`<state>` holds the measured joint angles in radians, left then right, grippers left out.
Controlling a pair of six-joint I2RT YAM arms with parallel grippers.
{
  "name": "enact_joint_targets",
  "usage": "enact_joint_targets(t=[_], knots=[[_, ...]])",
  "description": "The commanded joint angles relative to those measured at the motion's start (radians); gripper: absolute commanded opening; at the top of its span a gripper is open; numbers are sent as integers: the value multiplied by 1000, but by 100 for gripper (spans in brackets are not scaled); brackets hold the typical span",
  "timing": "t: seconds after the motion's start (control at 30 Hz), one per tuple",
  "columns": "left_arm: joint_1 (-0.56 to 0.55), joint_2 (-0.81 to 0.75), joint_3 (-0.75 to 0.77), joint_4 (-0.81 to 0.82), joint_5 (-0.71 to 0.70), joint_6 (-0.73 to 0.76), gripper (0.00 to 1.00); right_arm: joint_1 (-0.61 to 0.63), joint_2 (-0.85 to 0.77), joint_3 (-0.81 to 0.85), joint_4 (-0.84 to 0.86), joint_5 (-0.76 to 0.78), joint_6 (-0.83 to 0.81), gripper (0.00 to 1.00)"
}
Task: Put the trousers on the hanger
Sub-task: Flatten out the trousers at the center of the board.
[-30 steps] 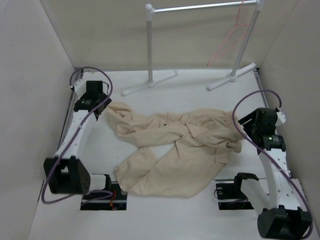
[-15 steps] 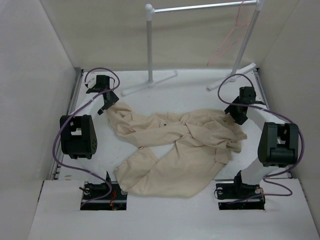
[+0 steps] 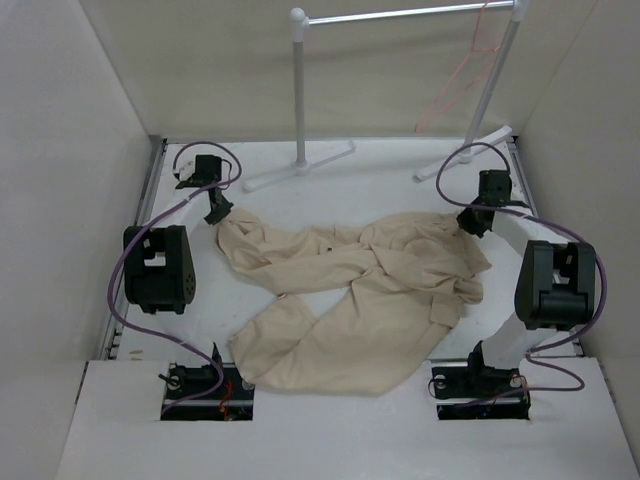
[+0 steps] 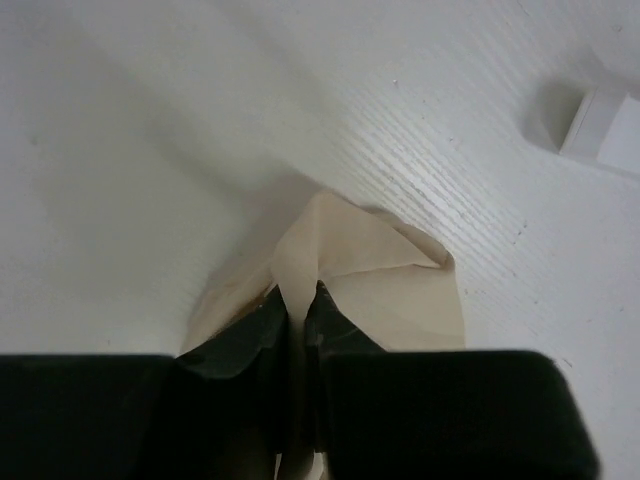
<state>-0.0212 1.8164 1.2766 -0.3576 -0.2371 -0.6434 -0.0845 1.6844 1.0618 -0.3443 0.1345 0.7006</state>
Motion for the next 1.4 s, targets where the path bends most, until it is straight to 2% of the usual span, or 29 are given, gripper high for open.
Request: enact_joint_targets(t=[0.0, 0.17, 0.33, 0.4, 0.5, 0.67, 0.7, 0.8, 0.87, 0.9, 1.07, 1.2, 1.3, 1.37], knots=[[37, -182, -25, -10, -54, -24, 5, -4, -142, -5, 100, 77, 39, 7], [79, -441, 68, -209, -123, -10, 6, -39, -253, -19, 111, 112, 82, 7], [24, -539, 205, -404, -185, 48, 11, -74, -327, -31, 117, 114, 126, 6], [17, -526, 225, -458, -194, 57, 14, -76, -342, -33, 119, 114, 137, 6], [33, -474, 208, -448, -195, 74, 14, -76, -325, -19, 111, 114, 137, 6], [42, -257, 242, -327, -287, 148, 15, -88, -241, 26, 122, 122, 140, 6], [36, -194, 262, -308, -300, 155, 19, -93, -208, 49, 120, 120, 140, 7], [25, -47, 296, -339, -295, 131, 43, -106, -126, 101, 111, 113, 143, 7], [25, -51, 242, -368, -289, 75, 61, -122, -103, 122, 107, 106, 148, 7], [37, -84, 189, -351, -281, 58, 67, -128, -94, 133, 105, 105, 148, 7], [140, -324, -43, -183, -197, 18, 76, -139, -63, 185, 103, 90, 145, 7], [223, -315, -66, -176, -119, 11, 74, -134, -23, 217, 106, 88, 148, 7], [254, -282, -104, -181, -120, -27, 63, -134, -28, 208, 117, 93, 151, 7], [276, -321, -175, -166, -134, -93, 57, -134, -48, 190, 123, 88, 161, 7]])
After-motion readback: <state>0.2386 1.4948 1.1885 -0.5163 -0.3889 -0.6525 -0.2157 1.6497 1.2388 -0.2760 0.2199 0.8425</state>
